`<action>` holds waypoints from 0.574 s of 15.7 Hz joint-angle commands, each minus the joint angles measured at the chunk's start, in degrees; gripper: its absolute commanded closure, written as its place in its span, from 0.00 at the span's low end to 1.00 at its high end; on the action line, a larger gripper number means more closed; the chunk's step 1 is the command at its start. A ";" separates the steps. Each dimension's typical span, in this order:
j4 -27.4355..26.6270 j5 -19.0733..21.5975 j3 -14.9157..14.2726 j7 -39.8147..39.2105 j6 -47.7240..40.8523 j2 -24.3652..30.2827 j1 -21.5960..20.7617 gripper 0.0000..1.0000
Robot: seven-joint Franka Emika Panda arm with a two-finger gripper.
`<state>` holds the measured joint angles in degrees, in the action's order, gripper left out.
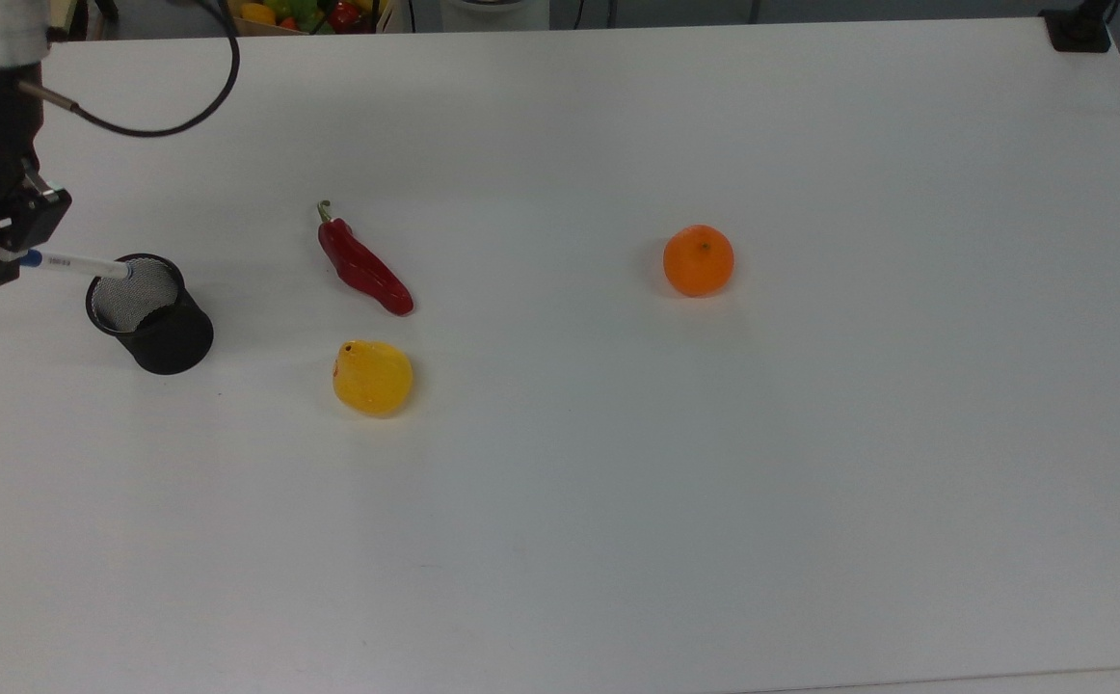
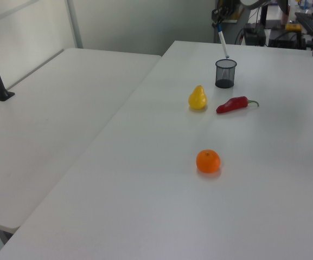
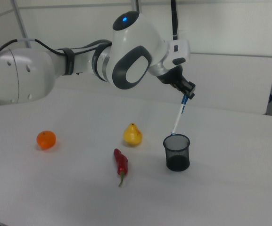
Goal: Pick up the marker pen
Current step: 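Lift the marker straight up out of the pen cup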
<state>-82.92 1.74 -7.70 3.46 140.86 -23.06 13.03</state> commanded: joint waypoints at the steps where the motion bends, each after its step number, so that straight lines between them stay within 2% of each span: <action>1: -1.72 2.12 -0.65 -1.26 -5.41 4.33 -2.39 1.00; 3: -1.81 3.70 -0.91 -1.35 -8.74 4.95 -4.06 1.00; 9: -1.46 4.24 -1.00 -1.26 -23.15 5.13 -10.30 1.00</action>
<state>-83.00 4.45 -7.65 3.45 123.56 -19.46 6.32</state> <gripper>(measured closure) 0.841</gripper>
